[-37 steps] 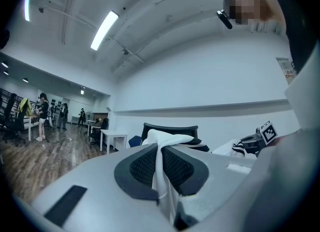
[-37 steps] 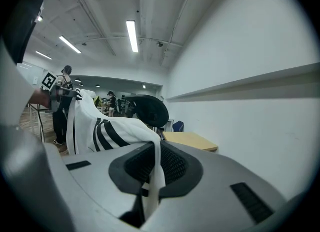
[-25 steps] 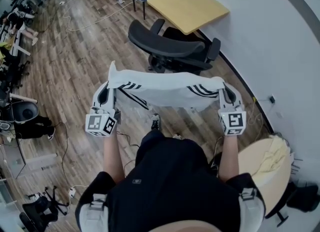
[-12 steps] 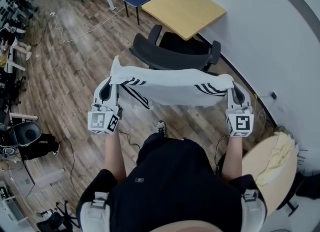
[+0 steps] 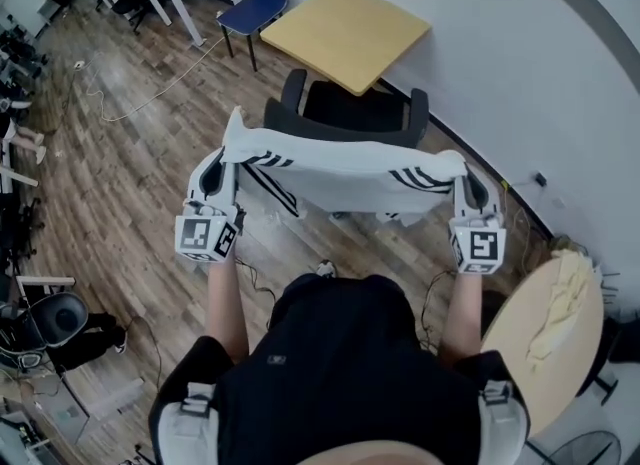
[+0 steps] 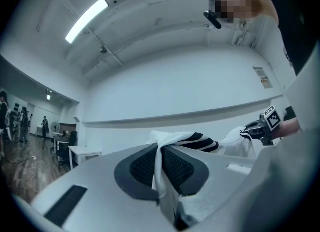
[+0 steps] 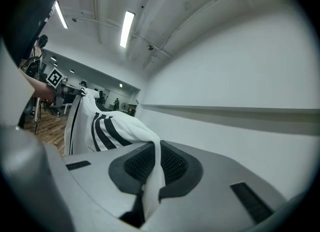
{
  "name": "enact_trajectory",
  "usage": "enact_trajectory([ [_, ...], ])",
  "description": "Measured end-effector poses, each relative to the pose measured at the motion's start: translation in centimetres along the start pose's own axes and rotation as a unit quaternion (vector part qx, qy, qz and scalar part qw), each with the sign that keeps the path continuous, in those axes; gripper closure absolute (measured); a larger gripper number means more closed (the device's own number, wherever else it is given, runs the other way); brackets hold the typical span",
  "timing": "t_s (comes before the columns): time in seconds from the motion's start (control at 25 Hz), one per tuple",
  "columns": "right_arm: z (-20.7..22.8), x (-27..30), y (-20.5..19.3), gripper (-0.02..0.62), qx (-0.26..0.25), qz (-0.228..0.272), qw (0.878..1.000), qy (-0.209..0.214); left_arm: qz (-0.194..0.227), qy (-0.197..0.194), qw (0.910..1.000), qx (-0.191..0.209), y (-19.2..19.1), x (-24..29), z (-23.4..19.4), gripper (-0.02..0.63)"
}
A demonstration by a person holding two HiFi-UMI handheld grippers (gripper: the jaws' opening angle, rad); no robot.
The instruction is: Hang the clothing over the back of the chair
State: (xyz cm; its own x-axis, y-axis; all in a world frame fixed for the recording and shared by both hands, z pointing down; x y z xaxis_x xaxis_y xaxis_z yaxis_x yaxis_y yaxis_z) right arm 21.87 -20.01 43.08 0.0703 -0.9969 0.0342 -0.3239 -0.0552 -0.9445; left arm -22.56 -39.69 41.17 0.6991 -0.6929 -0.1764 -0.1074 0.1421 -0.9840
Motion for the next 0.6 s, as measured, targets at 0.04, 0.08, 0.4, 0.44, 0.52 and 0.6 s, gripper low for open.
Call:
enact_trajectory([
  [0.04, 0.0, 0.2, 0.0, 0.586, 0.001, -0.001, 1.0, -0.006, 0.0, -0.007, 1.0, 0.0, -0.2, 0.7, -0.3, 0.592],
  [0.08, 0.1, 0.2, -0.1, 0.586, 0.0, -0.001, 1.0, -0.011, 0.0, -0.014, 0.9999, 0.0, -0.3, 1.4, -0.5, 0.592],
  [0.4, 1.7, 1.8, -1.1, 0.586, 0.006, 0.001, 1.0, -0.031, 0.009, -0.049, 0.9988, 0.0, -1.0, 6.8, -1.1, 0.591],
  [0.44, 2.0, 2.3, -1.2, 0.586, 0.007, 0.001, 0.999, -0.031, 0.009, -0.05, 0.9987, 0.0, -1.2, 7.5, -1.2, 0.591],
  [0.52, 2.5, 3.4, -1.6, 0.586, 0.01, 0.002, 1.0, -0.029, 0.007, -0.048, 0.9988, -0.001, -1.7, 8.5, -1.3, 0.591],
  [0.6, 3.1, 5.0, -1.7, 0.586, 0.02, 0.01, 0.999, -0.026, 0.003, -0.047, 0.9989, -0.002, -2.0, 9.6, -1.5, 0.591],
])
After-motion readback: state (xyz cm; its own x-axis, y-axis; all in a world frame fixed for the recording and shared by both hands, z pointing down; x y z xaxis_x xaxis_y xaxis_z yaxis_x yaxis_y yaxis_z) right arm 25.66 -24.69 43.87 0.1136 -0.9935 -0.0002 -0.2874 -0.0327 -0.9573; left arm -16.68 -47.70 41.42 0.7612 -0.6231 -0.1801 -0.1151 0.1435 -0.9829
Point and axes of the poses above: the fingertips, and each gripper's own axes: x forward along the fingers, z to its right, y out of its top, the point moved 7 cm from there along -x, backward along the fingers, and after that the axes turned 5 degrees about z, right-handed, at the moved point
